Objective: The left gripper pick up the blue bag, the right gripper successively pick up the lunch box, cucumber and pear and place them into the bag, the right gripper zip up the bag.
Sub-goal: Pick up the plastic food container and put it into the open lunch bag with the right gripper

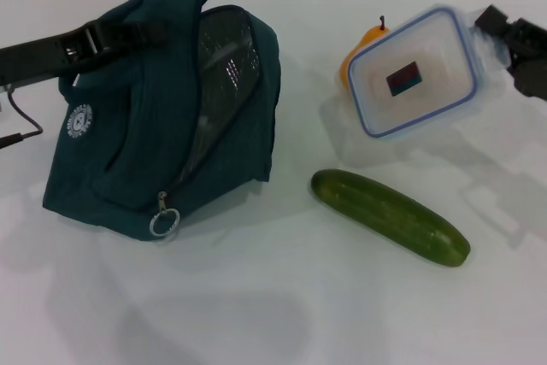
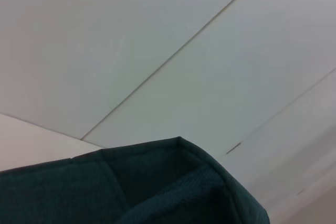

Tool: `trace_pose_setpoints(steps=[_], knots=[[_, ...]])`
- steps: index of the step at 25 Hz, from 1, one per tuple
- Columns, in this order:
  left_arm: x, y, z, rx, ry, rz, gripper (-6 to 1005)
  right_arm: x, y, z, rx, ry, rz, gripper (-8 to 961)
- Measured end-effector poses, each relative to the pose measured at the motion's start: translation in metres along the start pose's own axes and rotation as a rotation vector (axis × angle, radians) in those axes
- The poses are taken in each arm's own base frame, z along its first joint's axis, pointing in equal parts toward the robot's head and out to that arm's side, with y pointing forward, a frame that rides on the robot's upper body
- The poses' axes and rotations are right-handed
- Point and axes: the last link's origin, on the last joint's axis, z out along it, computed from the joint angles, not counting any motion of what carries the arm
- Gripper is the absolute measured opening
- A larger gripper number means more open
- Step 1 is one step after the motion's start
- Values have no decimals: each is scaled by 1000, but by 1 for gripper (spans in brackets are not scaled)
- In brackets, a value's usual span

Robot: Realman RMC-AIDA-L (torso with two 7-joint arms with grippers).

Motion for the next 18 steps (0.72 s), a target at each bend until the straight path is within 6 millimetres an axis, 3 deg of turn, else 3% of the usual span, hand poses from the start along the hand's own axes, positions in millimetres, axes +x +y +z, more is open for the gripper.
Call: trace_pose_setpoints(steps=[8, 18], knots=[[-1, 4, 3, -26, -16, 4, 47, -5, 20, 6, -139, -16, -11, 92], [-2, 5, 4, -31, -16, -1, 47, -7, 16, 4, -114, -49, 13, 88]])
